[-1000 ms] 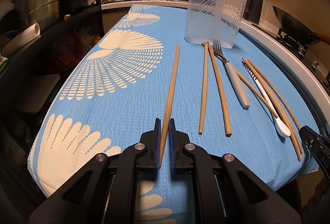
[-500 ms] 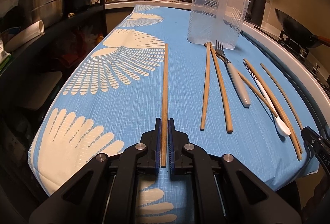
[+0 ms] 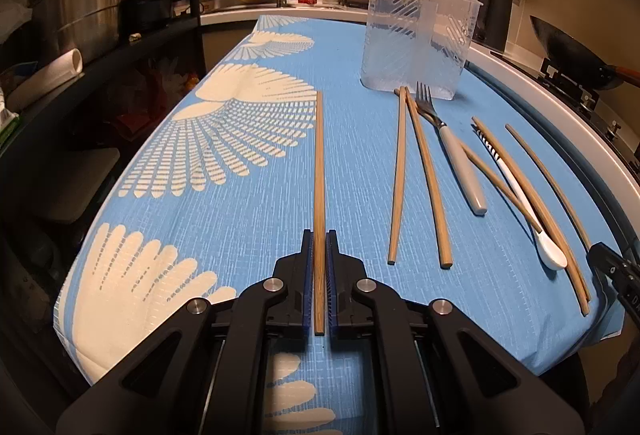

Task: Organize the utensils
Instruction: 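Lift both held chopsticks and carry them over the clear plastic container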

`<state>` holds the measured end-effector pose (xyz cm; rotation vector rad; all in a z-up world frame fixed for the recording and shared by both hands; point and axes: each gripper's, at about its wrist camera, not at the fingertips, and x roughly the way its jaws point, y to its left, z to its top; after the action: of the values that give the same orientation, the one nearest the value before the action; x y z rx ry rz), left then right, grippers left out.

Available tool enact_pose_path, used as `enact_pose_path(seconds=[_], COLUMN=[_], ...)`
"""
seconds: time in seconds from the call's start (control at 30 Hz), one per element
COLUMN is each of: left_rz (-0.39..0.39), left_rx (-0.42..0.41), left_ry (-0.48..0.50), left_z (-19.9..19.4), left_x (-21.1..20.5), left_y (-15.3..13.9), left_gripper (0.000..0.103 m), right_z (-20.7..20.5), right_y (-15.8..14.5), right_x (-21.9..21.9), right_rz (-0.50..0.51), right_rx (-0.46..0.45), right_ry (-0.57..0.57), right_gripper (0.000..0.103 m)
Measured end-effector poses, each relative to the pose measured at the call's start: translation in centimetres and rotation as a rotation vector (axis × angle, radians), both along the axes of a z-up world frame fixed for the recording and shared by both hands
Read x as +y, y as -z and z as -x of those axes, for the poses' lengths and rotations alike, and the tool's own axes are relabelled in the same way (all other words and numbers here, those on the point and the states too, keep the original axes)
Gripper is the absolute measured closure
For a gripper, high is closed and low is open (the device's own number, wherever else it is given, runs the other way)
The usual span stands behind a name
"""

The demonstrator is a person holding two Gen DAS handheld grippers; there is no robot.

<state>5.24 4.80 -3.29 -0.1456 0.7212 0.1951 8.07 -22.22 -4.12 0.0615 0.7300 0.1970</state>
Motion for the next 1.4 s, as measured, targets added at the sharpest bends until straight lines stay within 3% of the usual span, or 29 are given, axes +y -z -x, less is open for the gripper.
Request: enact_pose_path(seconds=[0.17,0.47,0.73,1.13,1.4], left_rz=[-0.015,-0.089,-0.084,-0.013,0.064], left_rx=[-0.079,-0.305,-0.397,-0.333,-0.258], left_ry=[0.004,-0.015,0.019,0.074,0.131], left_z=[1.2,3.5,3.3,-0.6,-5.4], left_x=[0.1,0.4,0.6,2.2,3.6], left_y=[-1.9,-7.0,-10.8,-13.6,-16.8], left_gripper=[0.097,0.097,0.097,0.097,0.097], right_z=[1.1,2.5,2.0,-1.8,-6.0], right_y=[-2.7,-8.8,-12.1,-16.3,-21.5], right_x=[0.6,1.2,2.1,3.0,2.9], right_rz=[0.021,0.043,0.034,-0.023,-0.022], right_rx=[-0.071,-0.218,-0.287,-0.317,-0.301], right_ry=[-0.009,-0.027,-0.058,-0.108,-0.145], right_gripper=[0.098,0.098,0.098,0.098,0.098])
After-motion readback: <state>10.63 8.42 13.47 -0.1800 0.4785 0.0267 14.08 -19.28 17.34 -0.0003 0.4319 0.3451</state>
